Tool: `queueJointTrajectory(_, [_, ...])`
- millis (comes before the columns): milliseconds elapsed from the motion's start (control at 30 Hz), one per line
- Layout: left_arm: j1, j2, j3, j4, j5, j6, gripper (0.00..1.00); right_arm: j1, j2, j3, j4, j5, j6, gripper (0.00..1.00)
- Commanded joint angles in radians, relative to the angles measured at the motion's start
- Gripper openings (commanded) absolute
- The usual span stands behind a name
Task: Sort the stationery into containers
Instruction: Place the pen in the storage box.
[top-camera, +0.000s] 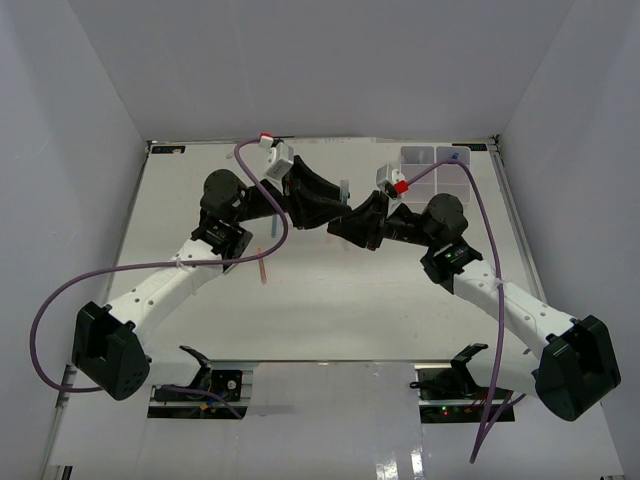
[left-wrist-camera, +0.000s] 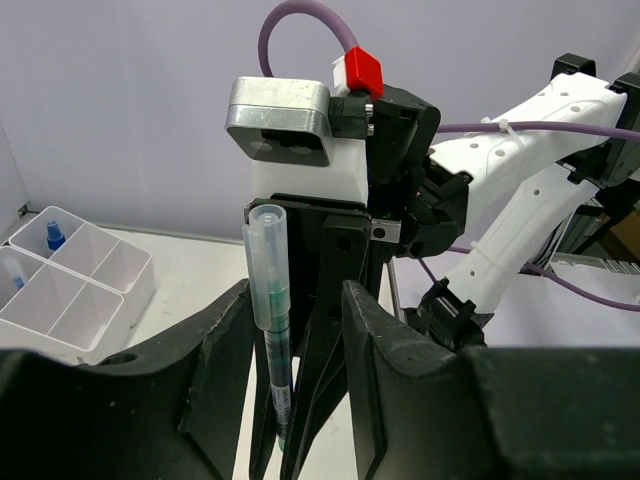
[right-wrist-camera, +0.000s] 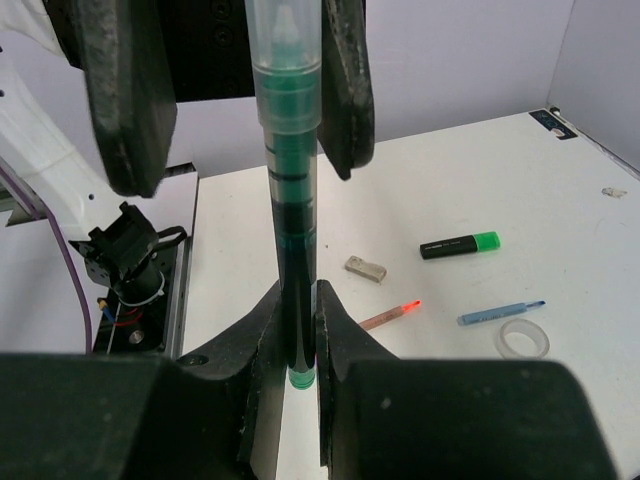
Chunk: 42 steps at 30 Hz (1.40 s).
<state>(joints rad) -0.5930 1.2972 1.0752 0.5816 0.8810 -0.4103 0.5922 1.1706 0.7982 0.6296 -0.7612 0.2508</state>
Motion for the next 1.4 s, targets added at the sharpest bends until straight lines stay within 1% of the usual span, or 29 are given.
queueJointTrajectory(0, [-0.001, 0.002, 0.014, 0.03, 0.015, -0.018, 0.48, 0.001, -0.008, 0.021, 0.019, 0.007, -0.01, 0.08])
queueJointTrajectory(33, [-0.002, 0.008, 0.012, 0.035, 0.016, -0.019, 0.44, 0.001, -0.009, 0.021, 0.021, 0.007, -0.01, 0.08])
queueJointTrajectory(133, [-0.007, 0.017, 0.005, 0.035, 0.018, -0.021, 0.4, 0.0, -0.008, 0.025, 0.021, 0.007, -0.008, 0.08])
queueJointTrajectory(167, [-0.007, 0.02, 0.002, 0.037, 0.018, -0.021, 0.36, 0.001, -0.008, 0.024, 0.022, 0.005, -0.007, 0.08])
queueJointTrajectory(200, [-0.008, 0.022, 0.0, 0.037, 0.019, -0.022, 0.34, 0.001, -0.008, 0.025, 0.022, 0.007, -0.007, 0.08])
queueJointTrajectory(267, [-0.011, 0.027, -0.009, 0.038, 0.021, -0.022, 0.32, 0.001, -0.009, 0.027, 0.021, 0.01, -0.007, 0.08])
queueJointTrajectory(467, [-0.018, 0.036, -0.024, 0.041, 0.024, -0.025, 0.31, 0.0, -0.011, 0.036, 0.022, 0.014, -0.005, 0.08])
queueJointTrajectory(533, [-0.019, 0.036, -0.031, 0.043, 0.026, -0.028, 0.27, 0.001, -0.012, 0.038, 0.021, 0.014, -0.005, 0.08])
queueJointTrajectory(567, [-0.019, 0.037, -0.032, 0.043, 0.029, -0.028, 0.23, 0.001, -0.012, 0.036, 0.022, 0.014, -0.005, 0.08])
queueJointTrajectory(667, [-0.019, 0.036, -0.032, 0.044, 0.035, -0.028, 0.15, 0.0, -0.014, 0.033, 0.021, 0.022, -0.007, 0.08])
queueJointTrajectory(700, [-0.019, 0.031, -0.032, 0.041, 0.035, -0.027, 0.1, 0.001, -0.017, 0.032, 0.018, 0.025, -0.008, 0.1])
queueJointTrajectory(733, [-0.019, 0.03, -0.031, 0.041, 0.035, -0.022, 0.08, 0.0, -0.019, 0.03, 0.012, 0.034, -0.016, 0.12])
queueJointTrajectory(767, [-0.019, 0.027, -0.029, 0.031, 0.038, -0.016, 0.06, 0.0, -0.023, 0.027, -0.005, 0.039, -0.024, 0.23])
queueJointTrajectory(867, [-0.019, 0.013, -0.024, -0.009, 0.026, 0.028, 0.0, 0.0, -0.034, 0.012, -0.037, 0.054, -0.05, 0.46])
queueJointTrajectory(900, [-0.018, 0.008, -0.021, -0.038, 0.015, 0.04, 0.0, 0.0, -0.048, 0.003, -0.054, 0.062, -0.056, 0.6])
queueJointTrajectory(1000, [-0.011, -0.013, -0.021, -0.107, 0.001, 0.096, 0.0, -0.003, -0.086, -0.023, -0.102, 0.097, -0.09, 0.74])
queueJointTrajectory(1033, [-0.01, -0.018, -0.02, -0.127, -0.007, 0.109, 0.0, -0.005, -0.097, -0.027, -0.157, 0.117, -0.105, 0.75])
queueJointTrajectory(1100, [-0.002, -0.033, -0.023, -0.181, -0.013, 0.146, 0.0, -0.011, -0.133, -0.022, -0.215, 0.14, -0.149, 0.77])
queueJointTrajectory(1200, [0.004, -0.049, -0.038, -0.245, -0.023, 0.192, 0.0, -0.023, -0.187, 0.011, -0.321, 0.187, -0.192, 0.78])
queueJointTrajectory(1267, [0.005, -0.052, -0.05, -0.269, -0.03, 0.206, 0.0, -0.025, -0.201, 0.053, -0.41, 0.2, -0.209, 0.77])
queueJointTrajectory(1300, [0.005, -0.053, -0.055, -0.278, -0.027, 0.214, 0.0, -0.025, -0.201, 0.114, -0.447, 0.198, -0.222, 0.75])
queueJointTrajectory(1333, [0.005, -0.055, -0.067, -0.281, -0.014, 0.215, 0.0, -0.023, -0.201, 0.14, -0.499, 0.197, -0.225, 0.74])
queueJointTrajectory(1367, [0.005, -0.055, -0.072, -0.281, -0.008, 0.217, 0.0, -0.025, -0.198, 0.165, -0.513, 0.2, -0.225, 0.73])
